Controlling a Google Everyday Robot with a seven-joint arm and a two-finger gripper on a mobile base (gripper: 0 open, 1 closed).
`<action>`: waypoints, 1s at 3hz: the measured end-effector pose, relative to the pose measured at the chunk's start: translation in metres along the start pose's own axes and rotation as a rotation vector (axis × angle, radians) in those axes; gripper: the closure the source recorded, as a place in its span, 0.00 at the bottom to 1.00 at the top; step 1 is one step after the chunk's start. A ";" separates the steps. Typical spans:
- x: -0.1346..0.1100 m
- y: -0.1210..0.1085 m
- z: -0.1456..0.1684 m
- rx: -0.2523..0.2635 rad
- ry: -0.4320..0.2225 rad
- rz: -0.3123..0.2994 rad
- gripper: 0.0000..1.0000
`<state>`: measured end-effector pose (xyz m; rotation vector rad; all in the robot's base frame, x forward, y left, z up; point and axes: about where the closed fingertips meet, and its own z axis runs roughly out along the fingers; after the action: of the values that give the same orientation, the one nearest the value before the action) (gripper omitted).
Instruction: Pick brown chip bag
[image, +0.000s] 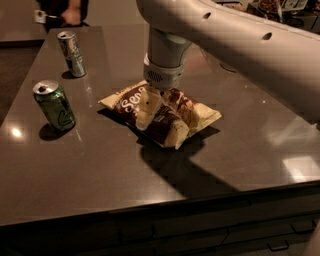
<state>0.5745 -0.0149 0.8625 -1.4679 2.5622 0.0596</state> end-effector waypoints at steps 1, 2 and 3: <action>0.000 0.003 0.004 -0.024 0.016 -0.007 0.19; 0.002 0.004 0.000 -0.045 0.020 -0.020 0.43; 0.001 0.003 -0.014 -0.060 -0.002 -0.043 0.66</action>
Offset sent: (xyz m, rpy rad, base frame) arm -0.0082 -0.0028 0.0032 0.0043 0.0762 0.0467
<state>0.5690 -0.0158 0.8754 -1.5424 2.5477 0.1327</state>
